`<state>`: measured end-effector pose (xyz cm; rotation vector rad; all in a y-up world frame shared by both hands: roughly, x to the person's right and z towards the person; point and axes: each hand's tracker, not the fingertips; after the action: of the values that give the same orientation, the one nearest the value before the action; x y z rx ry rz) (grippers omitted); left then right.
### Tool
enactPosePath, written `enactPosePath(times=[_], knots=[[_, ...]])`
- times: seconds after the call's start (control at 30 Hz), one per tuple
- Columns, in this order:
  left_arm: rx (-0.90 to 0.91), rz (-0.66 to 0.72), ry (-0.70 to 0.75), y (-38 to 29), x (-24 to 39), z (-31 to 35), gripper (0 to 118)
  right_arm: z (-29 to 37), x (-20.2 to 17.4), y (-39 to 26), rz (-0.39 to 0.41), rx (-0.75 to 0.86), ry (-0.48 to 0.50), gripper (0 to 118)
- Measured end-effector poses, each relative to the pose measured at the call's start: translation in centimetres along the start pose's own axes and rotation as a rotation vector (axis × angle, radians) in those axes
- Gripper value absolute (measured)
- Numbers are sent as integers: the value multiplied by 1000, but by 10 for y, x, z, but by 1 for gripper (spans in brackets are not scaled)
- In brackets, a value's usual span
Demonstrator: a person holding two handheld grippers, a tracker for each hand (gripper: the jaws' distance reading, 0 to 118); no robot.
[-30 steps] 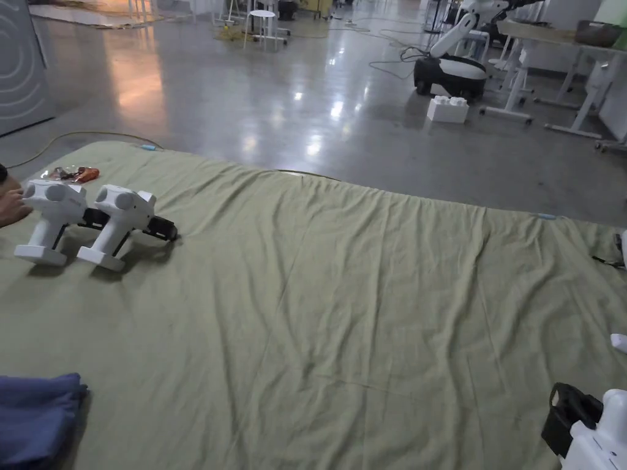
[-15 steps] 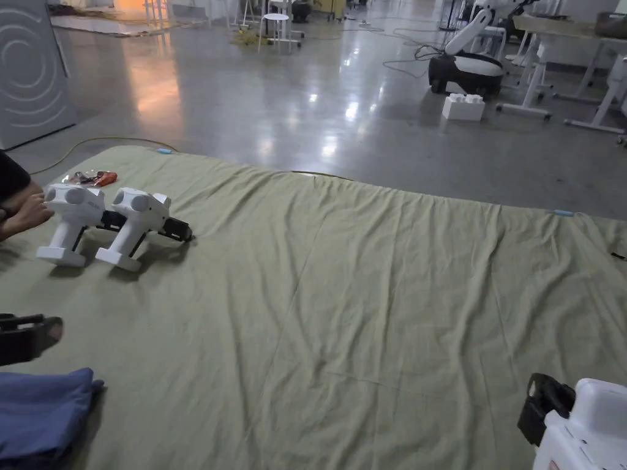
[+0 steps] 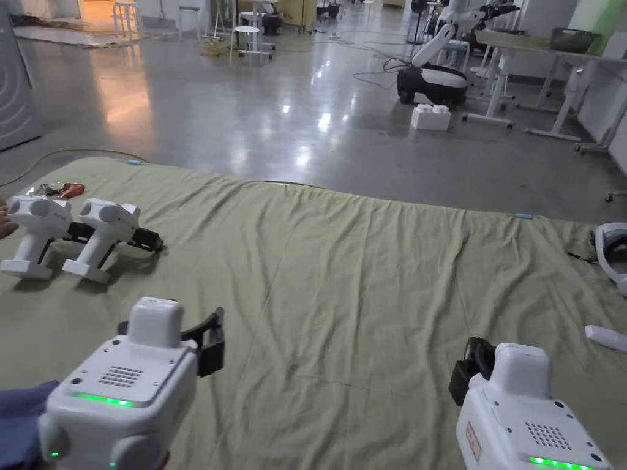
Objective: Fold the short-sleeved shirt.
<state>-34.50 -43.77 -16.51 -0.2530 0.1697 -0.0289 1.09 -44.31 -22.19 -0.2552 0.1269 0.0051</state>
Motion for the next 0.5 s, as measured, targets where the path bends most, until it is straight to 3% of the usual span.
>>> enactPosePath(times=[0.1, 0.17, 0.3, 0.5], knots=[[18, 3, -23, 0, 26, -7, 23, 0, -4, -1, 4, 6, -1, 7], [30, 16, -30, 0, 41, -7, 23, 0, -7, -2, 2, 7, -1, 7], [114, 28, -19, 5, 56, -1, 7, 4, -11, -2, 9, 21, -8, 7], [117, 92, -13, 11, 66, 8, 4, 14, -16, 4, 5, 66, -14, 7]])
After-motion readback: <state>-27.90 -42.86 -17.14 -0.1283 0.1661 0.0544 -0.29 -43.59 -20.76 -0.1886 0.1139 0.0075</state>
